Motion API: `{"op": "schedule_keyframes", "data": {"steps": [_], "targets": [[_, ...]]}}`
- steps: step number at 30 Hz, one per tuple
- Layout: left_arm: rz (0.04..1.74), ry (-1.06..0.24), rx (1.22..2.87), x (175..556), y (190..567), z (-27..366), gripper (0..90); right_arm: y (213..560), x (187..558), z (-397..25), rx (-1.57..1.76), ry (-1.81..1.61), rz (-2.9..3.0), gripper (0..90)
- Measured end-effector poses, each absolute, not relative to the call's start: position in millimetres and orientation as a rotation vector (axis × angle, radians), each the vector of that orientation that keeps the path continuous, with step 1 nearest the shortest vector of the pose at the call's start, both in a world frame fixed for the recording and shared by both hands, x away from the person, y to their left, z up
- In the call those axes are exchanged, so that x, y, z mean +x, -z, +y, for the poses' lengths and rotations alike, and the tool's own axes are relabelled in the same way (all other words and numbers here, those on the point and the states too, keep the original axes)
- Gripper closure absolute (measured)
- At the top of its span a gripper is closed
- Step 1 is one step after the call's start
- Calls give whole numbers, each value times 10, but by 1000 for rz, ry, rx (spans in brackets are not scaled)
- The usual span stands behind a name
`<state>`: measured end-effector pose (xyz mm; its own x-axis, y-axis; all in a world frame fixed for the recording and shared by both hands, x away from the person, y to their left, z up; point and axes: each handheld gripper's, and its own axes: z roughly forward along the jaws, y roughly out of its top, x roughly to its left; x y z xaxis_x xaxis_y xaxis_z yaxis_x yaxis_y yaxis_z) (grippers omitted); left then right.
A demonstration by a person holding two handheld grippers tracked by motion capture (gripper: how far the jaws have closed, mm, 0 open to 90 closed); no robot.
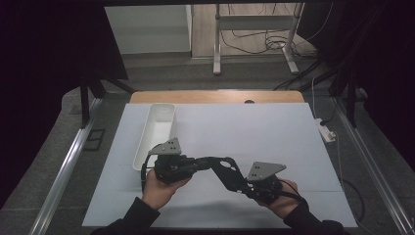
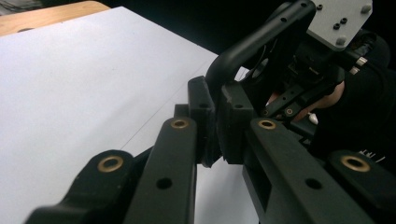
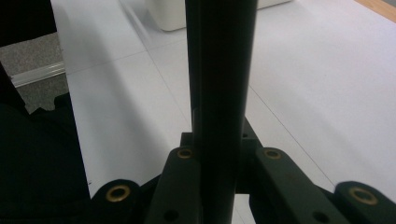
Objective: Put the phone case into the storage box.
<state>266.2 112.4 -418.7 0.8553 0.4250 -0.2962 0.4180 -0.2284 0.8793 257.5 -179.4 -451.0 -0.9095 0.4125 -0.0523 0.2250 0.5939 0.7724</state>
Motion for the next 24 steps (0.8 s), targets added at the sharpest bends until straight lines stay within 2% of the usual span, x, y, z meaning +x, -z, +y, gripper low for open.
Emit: {"op": "schedule_keyframes", "data": {"steps": [10,19,24], "targets": [[653,-39,1875,2635,4171,1051,847,4519,2584,-1774,552,-1219,2585,742],[662,-62,1900,2622,4162,1000,848,4531,2583,-1745,560,-1219,2579,620],[690,-77,1909,2638,4176,1016,847,4552,2573,-1729,551,-1194,2591,490]]}}
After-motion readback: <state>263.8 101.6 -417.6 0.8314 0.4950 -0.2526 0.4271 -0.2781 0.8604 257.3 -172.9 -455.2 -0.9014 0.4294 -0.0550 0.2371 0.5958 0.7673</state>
